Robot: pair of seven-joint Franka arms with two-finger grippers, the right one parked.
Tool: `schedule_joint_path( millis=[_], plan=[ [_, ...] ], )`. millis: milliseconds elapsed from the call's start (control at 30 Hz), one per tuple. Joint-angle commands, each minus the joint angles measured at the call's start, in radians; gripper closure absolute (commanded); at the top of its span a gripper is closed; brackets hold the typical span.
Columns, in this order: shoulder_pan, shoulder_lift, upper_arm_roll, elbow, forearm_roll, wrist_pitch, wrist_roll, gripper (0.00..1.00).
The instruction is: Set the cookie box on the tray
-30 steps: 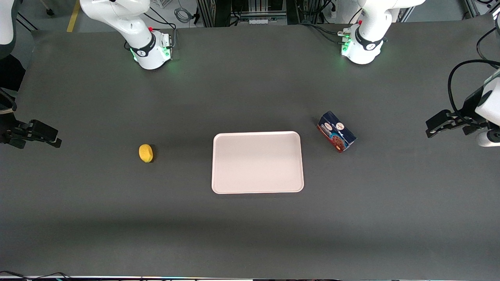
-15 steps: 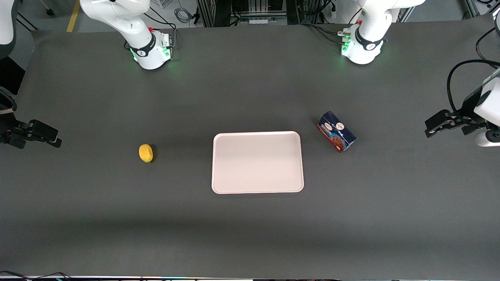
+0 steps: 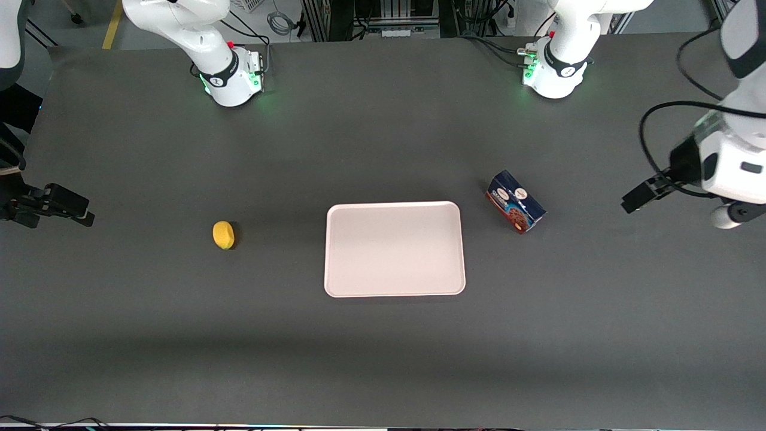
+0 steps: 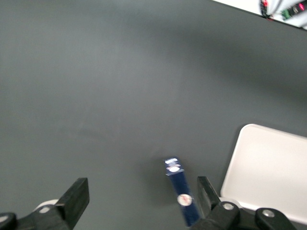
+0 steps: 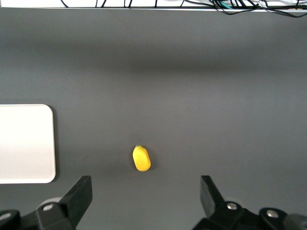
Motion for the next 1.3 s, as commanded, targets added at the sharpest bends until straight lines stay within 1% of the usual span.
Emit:
schedule_joint_path(
  millis=[0,133,233,400,633,833,1033,1267],
  plan=[
    [-0.029,-0.034,0.005,-0.078,-0.019,-0.009,-0.174,0.00],
    [-0.046,-0.065,0.005,-0.153,-0.030,0.012,-0.208,0.00],
    [-0.046,-0.095,0.005,-0.225,-0.053,0.064,-0.212,0.00],
    [-0.068,-0.152,0.002,-0.360,-0.056,0.163,-0.225,0.00],
    [-0.120,-0.200,-0.002,-0.525,-0.054,0.318,-0.335,0.00],
    [-0.121,-0.206,-0.039,-0.640,-0.054,0.445,-0.375,0.00],
    [-0.120,-0.203,-0.097,-0.756,-0.048,0.604,-0.423,0.00],
    [-0.118,-0.186,-0.104,-0.833,-0.048,0.718,-0.427,0.00]
  ],
)
